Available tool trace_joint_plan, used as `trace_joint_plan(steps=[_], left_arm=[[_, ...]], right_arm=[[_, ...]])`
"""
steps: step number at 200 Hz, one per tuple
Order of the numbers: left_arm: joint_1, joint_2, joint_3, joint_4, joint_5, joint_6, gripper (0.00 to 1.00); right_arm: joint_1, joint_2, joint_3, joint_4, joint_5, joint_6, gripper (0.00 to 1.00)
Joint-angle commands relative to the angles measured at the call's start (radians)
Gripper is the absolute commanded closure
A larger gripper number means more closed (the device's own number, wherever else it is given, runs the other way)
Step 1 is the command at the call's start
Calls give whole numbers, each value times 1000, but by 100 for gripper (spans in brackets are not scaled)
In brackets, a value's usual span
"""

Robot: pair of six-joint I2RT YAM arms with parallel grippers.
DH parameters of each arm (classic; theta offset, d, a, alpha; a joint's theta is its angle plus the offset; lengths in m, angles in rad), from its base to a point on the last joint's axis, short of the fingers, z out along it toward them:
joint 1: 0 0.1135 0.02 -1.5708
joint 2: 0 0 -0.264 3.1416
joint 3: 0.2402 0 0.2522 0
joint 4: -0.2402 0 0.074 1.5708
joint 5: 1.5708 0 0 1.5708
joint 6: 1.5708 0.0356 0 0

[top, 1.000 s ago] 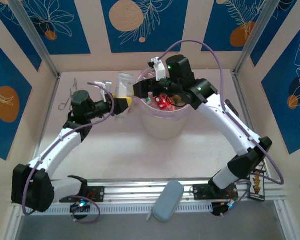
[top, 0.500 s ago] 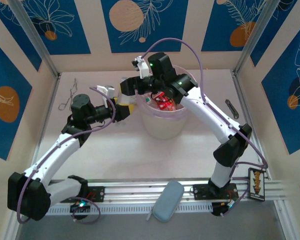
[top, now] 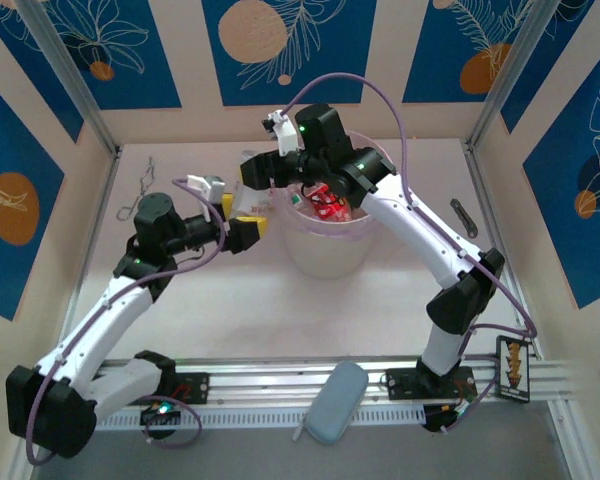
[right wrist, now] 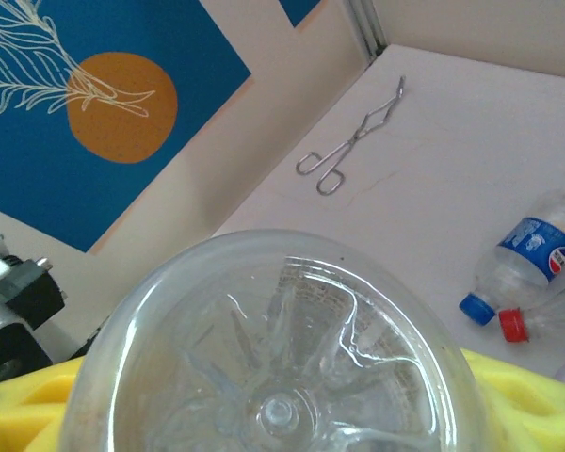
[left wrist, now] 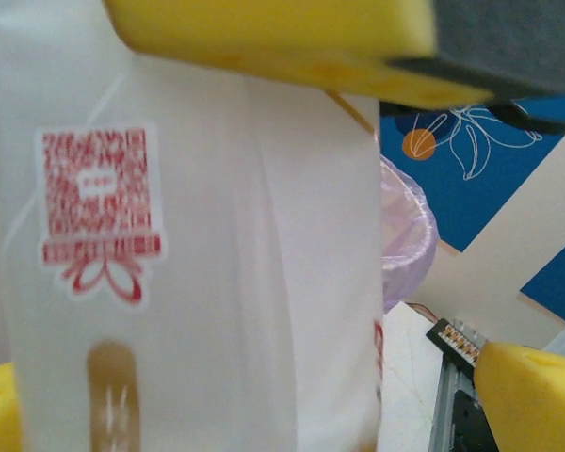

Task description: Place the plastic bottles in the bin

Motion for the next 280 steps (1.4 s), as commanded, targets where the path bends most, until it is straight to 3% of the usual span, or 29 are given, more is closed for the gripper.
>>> trace_joint_plan(steps=[1,50,96,121,170,219,280], left_arm=[[-10,-65,37,-105,3,113,0],[-8,-68,66,-155,-67,127,0],[-9,95,154,-113,-222,45,0],[-10,181,211,-49,-222,-17,0],[-60,342,363,-42,-227,-70,9],[-138,436,468,-207,-359,49,21],[-146,500,488,-232,-360,60,36]], right_arm=[[-19,-90,99,29,114,-101,48],[-117,-219,121,21,195,-167,48],[-219,-330,99,-77,343,-253,49],[-284,-354,88,-146,387,-290,50],[-374,-284,96,-259,358,-339,51],[-369,-137,188,-410,355,-392,51],[-322,6,234,-505,402,-450,50]])
